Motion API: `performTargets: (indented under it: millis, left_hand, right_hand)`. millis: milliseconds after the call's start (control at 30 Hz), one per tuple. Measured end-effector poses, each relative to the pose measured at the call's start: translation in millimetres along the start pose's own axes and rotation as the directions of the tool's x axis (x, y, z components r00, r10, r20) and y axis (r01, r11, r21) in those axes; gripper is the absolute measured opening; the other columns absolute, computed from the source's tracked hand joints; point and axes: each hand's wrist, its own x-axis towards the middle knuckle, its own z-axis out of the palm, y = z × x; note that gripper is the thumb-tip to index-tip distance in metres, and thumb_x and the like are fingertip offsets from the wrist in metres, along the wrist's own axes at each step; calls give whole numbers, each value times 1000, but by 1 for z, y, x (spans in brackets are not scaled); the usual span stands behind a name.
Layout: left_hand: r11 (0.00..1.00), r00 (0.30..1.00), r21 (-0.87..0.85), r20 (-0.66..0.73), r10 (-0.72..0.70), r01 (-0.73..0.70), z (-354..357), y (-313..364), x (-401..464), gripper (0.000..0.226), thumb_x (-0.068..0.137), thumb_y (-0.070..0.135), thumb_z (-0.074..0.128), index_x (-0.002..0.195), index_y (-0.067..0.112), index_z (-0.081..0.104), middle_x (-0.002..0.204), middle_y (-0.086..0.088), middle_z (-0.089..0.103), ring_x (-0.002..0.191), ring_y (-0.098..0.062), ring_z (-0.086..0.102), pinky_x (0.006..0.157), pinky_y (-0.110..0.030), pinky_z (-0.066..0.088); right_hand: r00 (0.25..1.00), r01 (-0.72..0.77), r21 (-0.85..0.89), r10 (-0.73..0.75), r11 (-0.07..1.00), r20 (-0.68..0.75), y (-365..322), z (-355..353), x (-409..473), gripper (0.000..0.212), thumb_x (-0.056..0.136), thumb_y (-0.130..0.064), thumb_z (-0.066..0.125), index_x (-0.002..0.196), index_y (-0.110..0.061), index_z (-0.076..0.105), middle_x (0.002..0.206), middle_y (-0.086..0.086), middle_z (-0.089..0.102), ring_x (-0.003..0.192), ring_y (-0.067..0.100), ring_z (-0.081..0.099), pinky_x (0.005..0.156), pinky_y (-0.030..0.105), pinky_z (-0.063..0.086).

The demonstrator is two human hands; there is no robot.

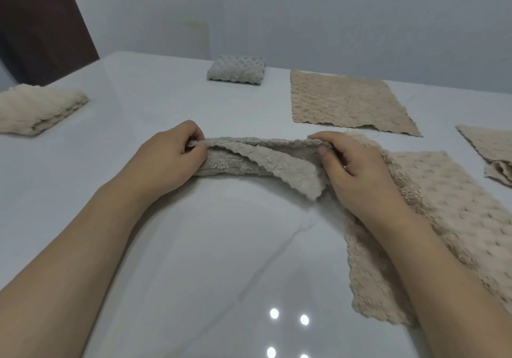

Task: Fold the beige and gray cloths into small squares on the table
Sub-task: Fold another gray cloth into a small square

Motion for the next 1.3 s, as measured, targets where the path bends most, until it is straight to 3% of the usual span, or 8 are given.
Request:
performTargets:
  millis: [200, 333, 567, 767, 833, 967, 1167, 1300]
  left_hand:
    - [998, 998, -55, -54, 41, -44, 1, 0, -2, 10, 97, 31, 49, 97, 26, 40, 70, -1, 53, 63, -21, 47, 59, -34, 36]
    - [999, 998, -41, -51, 32, -34, 2, 0, -1, 10, 97, 33, 49, 94, 27, 42, 73, -3, 56, 65, -23, 48, 61, -35, 39]
    - [999, 998, -41, -56, -7, 5, 0, 3, -1, 9, 97, 35, 50, 94, 26, 47, 79, 0, 60, 67, -19, 51, 62, -33, 38]
    - [999, 997, -35, -64, -43, 41, -2, 1, 0, 10, 95, 38, 52, 92, 28, 52, 83, 1, 62, 71, -16, 54, 67, -34, 43]
    - [999, 998, -31, -43, -45, 43, -5, 2, -1, 10, 93, 38, 54, 89, 29, 53, 82, 3, 63, 72, -15, 55, 65, -33, 43]
    - [998, 999, -56, 52, -1, 4, -16, 6, -1, 6, 88, 29, 60, 84, 29, 57, 78, 6, 62, 68, -13, 53, 62, -30, 41]
    - [960, 981, -272, 159, 111, -65, -30, 14, -8, 7, 92, 19, 63, 85, 20, 63, 61, 6, 54, 52, -8, 39, 52, -23, 36]
    - [928, 957, -360, 225, 185, -94, -39, 16, -9, 9, 90, 15, 68, 82, 20, 68, 55, 3, 44, 52, -11, 35, 47, -19, 32]
  right_hand:
    - [998, 49, 119, -46, 992, -33, -6, 0, 0, 37, 92, 3, 42, 98, -34, 45, 86, -4, 64, 53, 9, 47, 53, 31, 41]
    - [995, 44, 64, -49, 997, 89, -1, 0, 0, 30, 73, 2, 43, 71, -23, 59, 91, -9, 61, 92, 13, 57, 75, 26, 44]
    - [833, -165, -93, 189, 982, 519, 0, -12, -2, 51, 72, -19, 61, 106, -45, 34, 117, -13, 35, 91, 5, 37, 81, 27, 29]
    - [930, -159, -64, 171, 985, 326, 2, -4, -1, 26, 80, -54, 62, 93, -36, 48, 94, -20, 47, 88, 8, 43, 83, 37, 37]
    - [963, -166, -18, 166, 986, 212, 3, -1, 0, 47, 84, -67, 49, 78, -20, 52, 78, -9, 50, 73, 9, 46, 73, 36, 38]
    - [975, -224, 218, 216, 950, 60, -2, 5, 3, 51, 93, -44, 54, 60, -10, 34, 52, -15, 33, 51, 3, 31, 53, 23, 24]
    - [953, -184, 578, 288, 795, -94, -3, 3, 10, 8, 88, -18, 69, 82, -19, 74, 91, 5, 64, 84, 16, 58, 77, 34, 46]
    - [902, -245, 719, 425, 651, -76, -3, 0, 16, 12, 78, -25, 73, 89, -21, 74, 91, 12, 66, 85, 27, 56, 68, 40, 41]
